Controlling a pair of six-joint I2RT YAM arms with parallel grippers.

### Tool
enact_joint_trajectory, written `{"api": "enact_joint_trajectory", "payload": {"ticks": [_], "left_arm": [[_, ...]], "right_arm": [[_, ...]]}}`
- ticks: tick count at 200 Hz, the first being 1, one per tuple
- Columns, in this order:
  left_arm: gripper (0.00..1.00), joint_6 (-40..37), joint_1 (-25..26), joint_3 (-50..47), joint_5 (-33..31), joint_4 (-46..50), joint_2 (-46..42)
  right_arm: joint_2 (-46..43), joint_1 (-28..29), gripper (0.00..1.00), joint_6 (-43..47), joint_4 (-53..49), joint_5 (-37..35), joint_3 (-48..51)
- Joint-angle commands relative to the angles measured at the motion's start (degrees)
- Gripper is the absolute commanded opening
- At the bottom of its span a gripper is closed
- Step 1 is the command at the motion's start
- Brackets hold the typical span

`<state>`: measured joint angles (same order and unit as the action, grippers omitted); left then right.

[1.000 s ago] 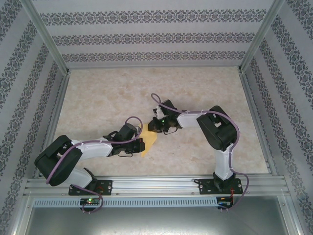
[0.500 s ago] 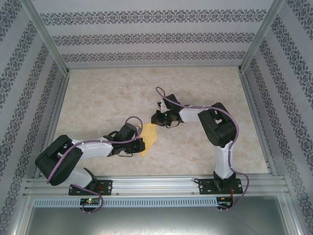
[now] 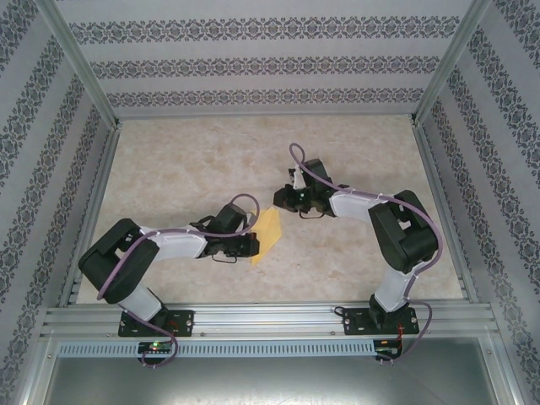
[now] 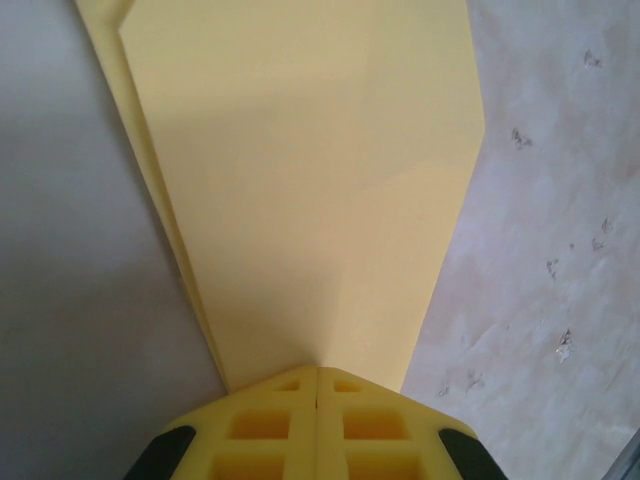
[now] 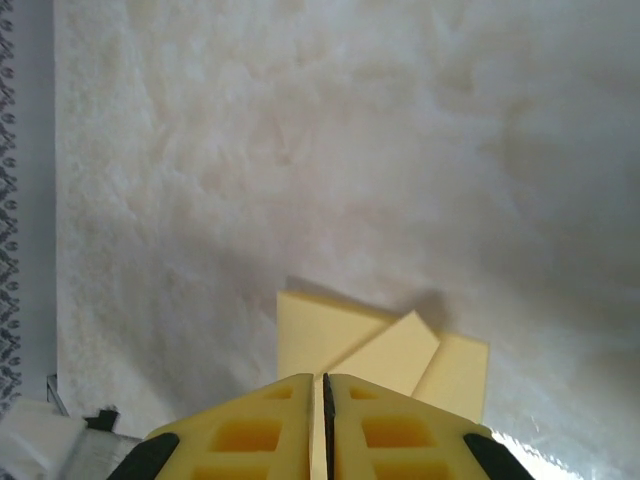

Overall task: Fold a paper plane with a square sheet of paper (pick it up from the middle)
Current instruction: Fourth fold the wing at the center of the table.

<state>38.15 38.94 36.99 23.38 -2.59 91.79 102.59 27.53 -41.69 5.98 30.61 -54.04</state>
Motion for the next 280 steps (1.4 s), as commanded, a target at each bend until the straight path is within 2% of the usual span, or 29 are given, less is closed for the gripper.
{"api": "enact_joint_trajectory", "payload": {"ticks": [1,37,56,81,119,144,177,212,231,280], "left_arm": [[0.02,-4.11,0.26,-1.3,-5.0,12.12,5.69],[0.02,-4.08,0.26,-1.06,-4.65,12.18,6.15],[0.02,-3.4,0.23,-1.59,-4.65,11.93,5.61],[0.02,-2.85,0.26,-2.36,-4.5,11.52,5.25],[0.02,-2.64,0.26,-2.57,-4.3,11.56,5.41],[0.02,-2.43,0.26,-2.73,-4.53,11.66,5.33],[0.02,-2.29,0.26,-2.76,-4.78,11.75,4.98],[0.02,-1.89,0.26,-3.24,-5.59,12.16,3.28],[0.02,-1.95,0.26,-3.25,-5.79,12.09,3.21],[0.03,-2.1,0.25,-2.76,-5.13,11.9,4.01]], "right_arm": [[0.51,2.85,0.12,-1.79,2.9,1.32,1.33],[5.26,5.0,0.12,-2.24,3.66,-1.03,-0.36],[6.99,3.91,0.11,-2.36,6.21,-3.38,0.78],[8.9,1.53,0.12,-1.46,6.77,-2.85,0.48],[8.79,-1.62,0.12,-0.76,4.47,-5.91,-0.73],[9.34,-3.1,0.12,-1.14,3.4,-4.26,-2.64],[5.82,-3.71,0.12,-1.2,3.03,-3.02,-2.43],[-2.21,-0.19,0.12,-1.28,0.9,-3.59,-0.09],[-0.09,2.83,0.06,-3.57,2.65,0.05,0.32],[5.71,5.86,0.05,-6.97,9.72,0.85,2.6]]}}
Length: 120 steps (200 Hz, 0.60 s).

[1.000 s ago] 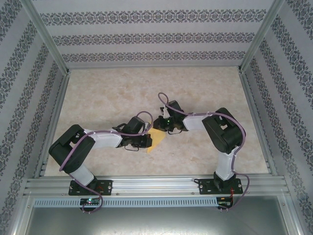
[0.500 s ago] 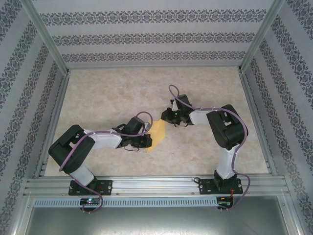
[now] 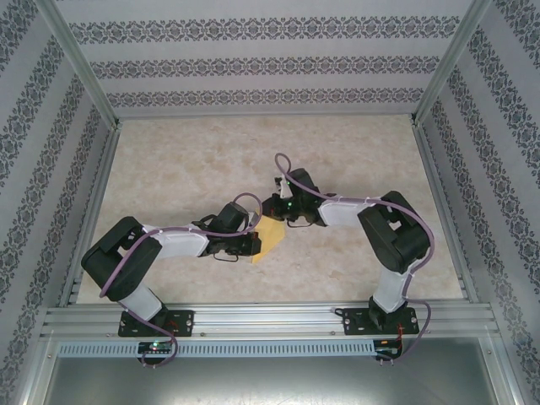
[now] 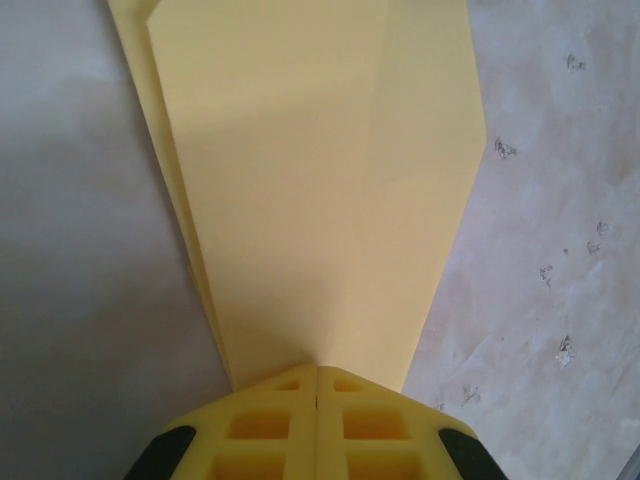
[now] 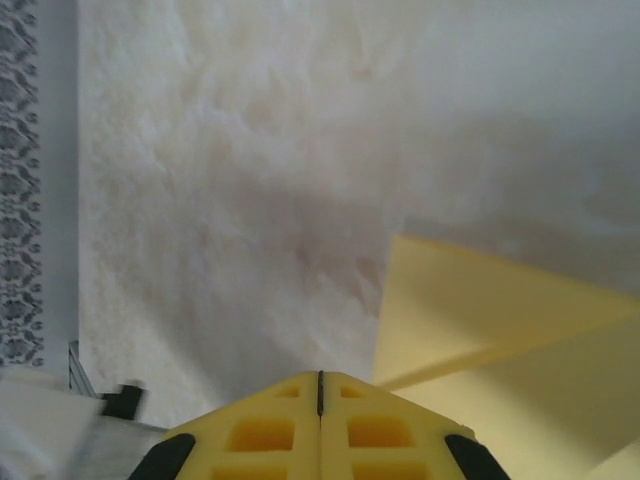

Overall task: Fold a paper plane with a square sheet of paper (pick it up from the middle)
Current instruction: Fourth fold the wing at the center of the table.

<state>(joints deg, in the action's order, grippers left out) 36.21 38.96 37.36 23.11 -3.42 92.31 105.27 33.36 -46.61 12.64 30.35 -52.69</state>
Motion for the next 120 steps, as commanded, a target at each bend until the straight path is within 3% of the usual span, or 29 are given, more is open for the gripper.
{"api": "enact_joint_trajectory", "payload": {"ticks": [1,50,69,97,120], "left_arm": [[0.03,-0.16,0.19,-3.11,-4.9,12.78,3.49],[0.04,0.76,0.31,-2.68,-4.77,13.59,2.45],[0.11,3.16,0.33,-1.68,-2.9,12.92,-1.18],[0.15,5.64,0.26,4.87,-2.24,16.43,-6.22],[0.15,10.21,-0.26,7.37,-0.67,13.27,-6.97]], "right_arm": [[3.1,0.03,0.05,-2.02,3.03,1.11,1.26],[6.17,0.12,0.05,-0.63,0.67,-1.42,2.37],[7.18,0.2,0.05,0.07,0.03,-2.19,3.14],[7.23,0.28,0.05,0.2,-0.38,-3.01,4.17],[7.23,0.29,0.05,0.12,0.29,-2.72,4.52]]}}
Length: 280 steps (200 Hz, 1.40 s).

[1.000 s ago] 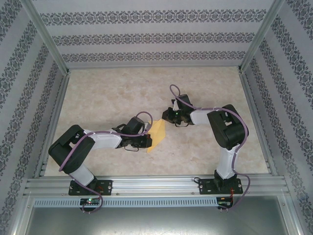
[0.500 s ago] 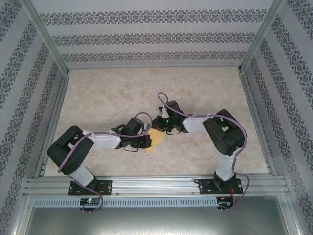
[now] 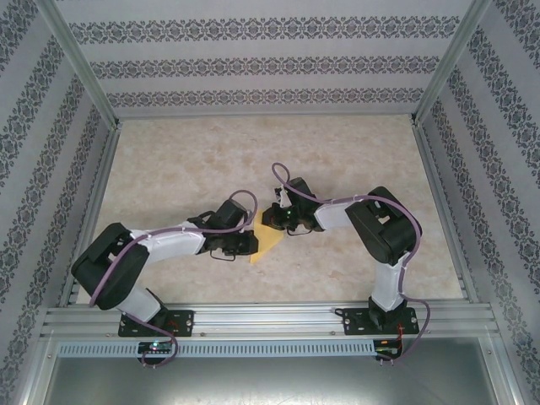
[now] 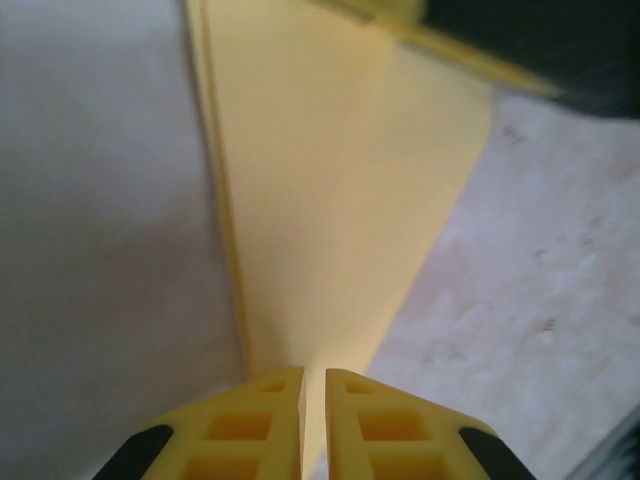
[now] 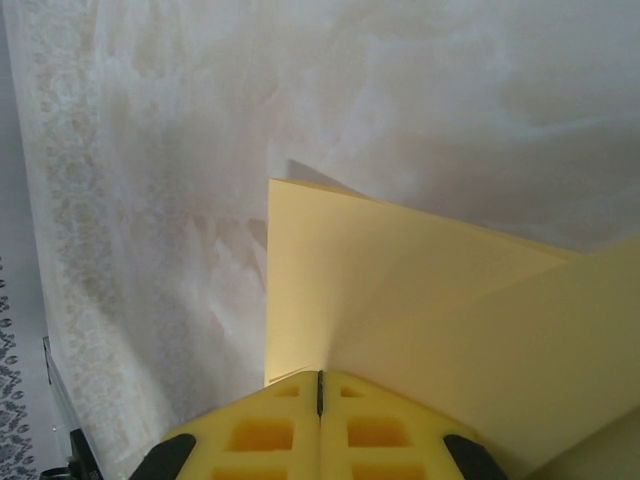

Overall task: Fold a paper plane with a square sheet of paper (pick it up from the middle)
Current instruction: Fourth fold the wing at the center of the table.

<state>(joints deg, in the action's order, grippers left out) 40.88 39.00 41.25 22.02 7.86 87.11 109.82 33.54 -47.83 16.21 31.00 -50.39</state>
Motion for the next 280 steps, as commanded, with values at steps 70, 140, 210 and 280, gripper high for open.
{"api": "enact_joint_trajectory", "payload": {"ticks": [70,140,210,280], "left_arm": [[0.1,13.5,-0.95,1.1,2.67,-8.14,5.47],[0.1,14.25,-1.03,0.91,1.0,-13.49,8.9],[0.09,16.61,-0.77,-6.37,4.66,-11.52,9.62],[0.1,14.39,-0.34,-13.57,15.18,-15.19,8.76]], "right_arm": [[2.52,0.25,0.05,0.77,-3.16,-3.41,2.74],[3.45,0.64,0.05,0.59,-2.81,-3.21,2.23],[3.73,0.65,0.05,0.63,-3.2,-3.67,2.06],[4.52,0.47,0.05,0.66,-3.39,-3.84,1.67]]}}
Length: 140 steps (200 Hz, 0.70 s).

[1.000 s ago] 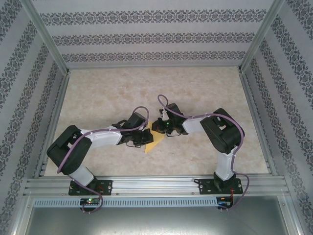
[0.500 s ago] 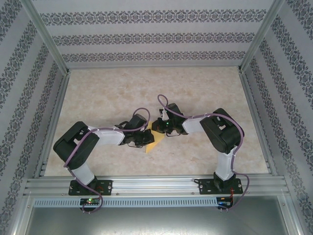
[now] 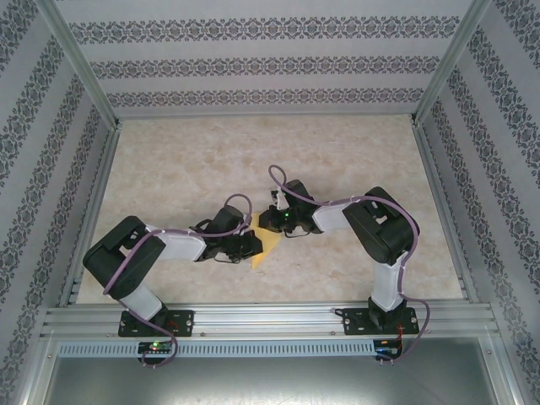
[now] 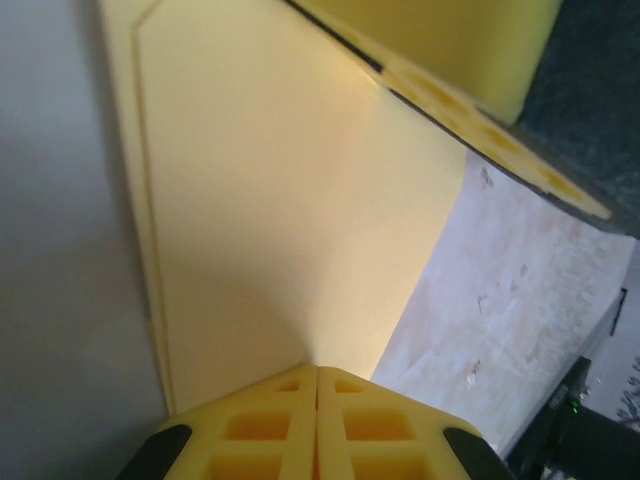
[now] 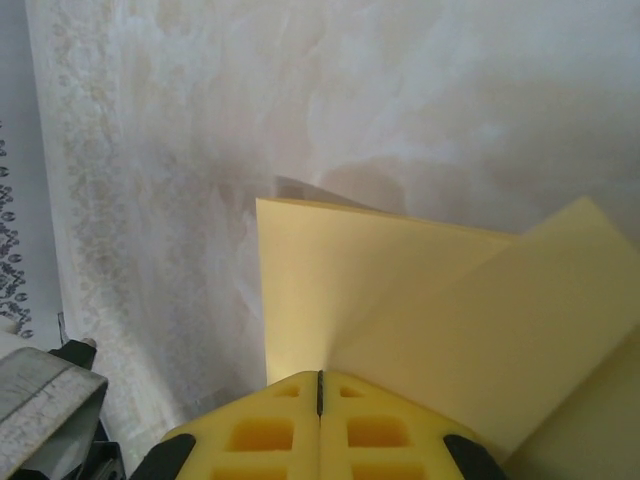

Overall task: Fold a paper plane with a square sheet of paper (pick it up from the middle)
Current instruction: Fourth fold the wing at the center of the table.

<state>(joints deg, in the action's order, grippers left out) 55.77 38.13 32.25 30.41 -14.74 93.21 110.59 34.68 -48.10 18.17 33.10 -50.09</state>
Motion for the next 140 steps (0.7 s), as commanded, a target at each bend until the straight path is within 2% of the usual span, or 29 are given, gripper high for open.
{"api": "enact_joint_trajectory", "payload": {"ticks": [1,27,94,140], "left_arm": [[0.1,-0.49,0.54,-4.7,6.78,7.39,2.63],[0.1,-0.42,0.5,-6.34,5.61,8.99,0.12],[0.11,-4.15,1.51,-6.32,9.59,13.36,-1.33],[0.12,-6.27,4.47,-8.07,9.83,16.21,-4.32]], "right_arm": [[3.76,-0.69,0.05,0.93,-5.41,-5.94,1.45],[3.58,-0.97,0.05,0.92,-5.42,-6.51,1.78],[3.94,-1.45,0.05,0.94,-5.43,-6.22,1.66],[4.15,-1.6,0.05,0.99,-5.3,-5.92,1.48]]}}
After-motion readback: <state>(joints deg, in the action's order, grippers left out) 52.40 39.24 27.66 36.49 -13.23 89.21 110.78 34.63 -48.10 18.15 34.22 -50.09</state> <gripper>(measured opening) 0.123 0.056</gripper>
